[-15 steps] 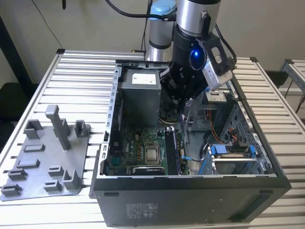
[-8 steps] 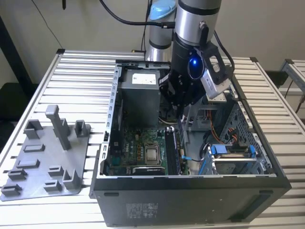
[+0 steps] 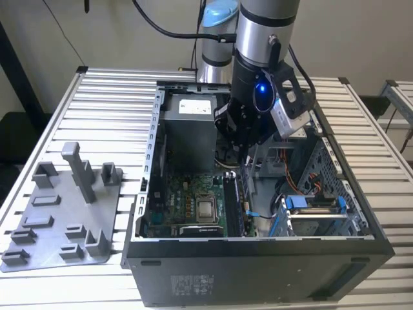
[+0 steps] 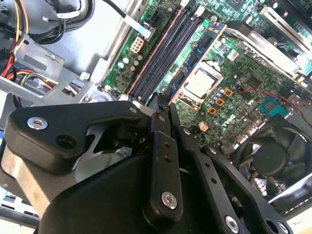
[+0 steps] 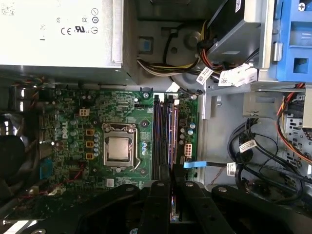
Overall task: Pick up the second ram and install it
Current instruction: 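Insert the second ram into the second slot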
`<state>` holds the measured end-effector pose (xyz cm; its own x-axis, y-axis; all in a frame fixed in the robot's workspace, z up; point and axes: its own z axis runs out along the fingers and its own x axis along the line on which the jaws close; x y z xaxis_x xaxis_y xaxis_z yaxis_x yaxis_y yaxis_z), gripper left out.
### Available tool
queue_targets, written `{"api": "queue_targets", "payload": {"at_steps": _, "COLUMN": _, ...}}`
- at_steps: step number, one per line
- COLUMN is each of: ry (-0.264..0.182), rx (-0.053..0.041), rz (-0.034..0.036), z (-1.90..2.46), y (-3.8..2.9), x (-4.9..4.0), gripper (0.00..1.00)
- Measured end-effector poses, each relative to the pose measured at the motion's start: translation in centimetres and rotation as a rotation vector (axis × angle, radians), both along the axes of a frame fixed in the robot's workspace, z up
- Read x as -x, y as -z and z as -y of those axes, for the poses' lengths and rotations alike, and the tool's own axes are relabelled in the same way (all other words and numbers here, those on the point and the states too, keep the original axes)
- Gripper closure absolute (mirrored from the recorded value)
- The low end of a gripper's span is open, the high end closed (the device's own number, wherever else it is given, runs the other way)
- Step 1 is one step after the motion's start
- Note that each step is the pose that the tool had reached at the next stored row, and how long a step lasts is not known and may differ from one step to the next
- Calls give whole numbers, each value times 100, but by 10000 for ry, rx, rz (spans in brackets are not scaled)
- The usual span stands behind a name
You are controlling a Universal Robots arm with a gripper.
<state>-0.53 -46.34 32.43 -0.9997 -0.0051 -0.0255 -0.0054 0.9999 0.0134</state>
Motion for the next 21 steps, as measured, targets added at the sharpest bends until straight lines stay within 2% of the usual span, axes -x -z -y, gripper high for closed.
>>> {"api": "queue_targets", "payload": {"at_steps": 5, "ry": 1, "rx": -1, "rz": -10, "z": 0, "y": 30, "x": 0, "gripper": 86}}
{"api": "queue_targets", "payload": {"at_steps": 16, "ry": 2, "rx": 1, "rz": -25, "z": 3, "y": 152, "x": 0, "gripper": 86}}
{"api": "queue_targets", "payload": {"at_steps": 21, "ry": 1, "rx": 2, "rz": -25, "z": 11, "y": 228, "x": 1, "gripper": 86}}
